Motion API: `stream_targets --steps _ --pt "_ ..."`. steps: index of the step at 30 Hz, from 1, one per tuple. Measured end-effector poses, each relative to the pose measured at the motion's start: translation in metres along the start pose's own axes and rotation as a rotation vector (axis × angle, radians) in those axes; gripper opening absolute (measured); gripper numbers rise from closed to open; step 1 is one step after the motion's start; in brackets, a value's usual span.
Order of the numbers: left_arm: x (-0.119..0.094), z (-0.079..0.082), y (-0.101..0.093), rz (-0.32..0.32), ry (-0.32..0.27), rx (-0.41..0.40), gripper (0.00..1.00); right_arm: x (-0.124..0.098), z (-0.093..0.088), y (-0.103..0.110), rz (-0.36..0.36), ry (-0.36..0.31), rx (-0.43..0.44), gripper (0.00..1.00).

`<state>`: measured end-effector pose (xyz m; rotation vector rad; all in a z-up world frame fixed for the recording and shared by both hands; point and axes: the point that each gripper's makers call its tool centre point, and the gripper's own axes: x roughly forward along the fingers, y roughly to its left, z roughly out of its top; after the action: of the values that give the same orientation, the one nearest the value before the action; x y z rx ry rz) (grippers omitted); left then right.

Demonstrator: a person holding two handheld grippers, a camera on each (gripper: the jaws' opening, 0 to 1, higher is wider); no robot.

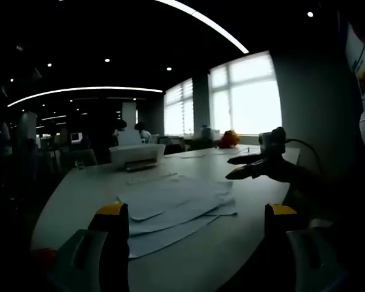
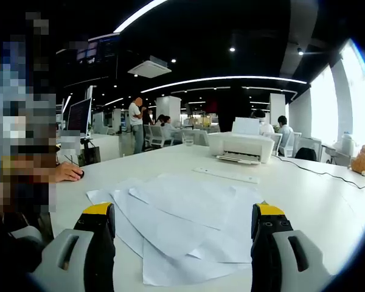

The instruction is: Organize the stack of printing papers by aligning and flattening the scattered papers on the table

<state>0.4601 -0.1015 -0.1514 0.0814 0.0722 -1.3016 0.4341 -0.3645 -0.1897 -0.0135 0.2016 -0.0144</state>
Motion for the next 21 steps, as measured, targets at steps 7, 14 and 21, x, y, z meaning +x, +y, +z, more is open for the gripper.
stream_targets --steps 7,14,21 --pt "-0.003 0.000 -0.004 -0.004 -0.001 0.001 0.95 0.000 0.000 0.002 0.000 -0.001 0.000 0.88" --pt "-0.009 -0.005 -0.008 -0.003 0.011 0.002 0.95 0.001 0.000 0.000 0.000 0.000 0.001 0.88" --pt "-0.028 -0.013 -0.008 0.033 0.037 -0.007 0.95 0.002 0.000 -0.002 -0.002 -0.001 0.005 0.88"
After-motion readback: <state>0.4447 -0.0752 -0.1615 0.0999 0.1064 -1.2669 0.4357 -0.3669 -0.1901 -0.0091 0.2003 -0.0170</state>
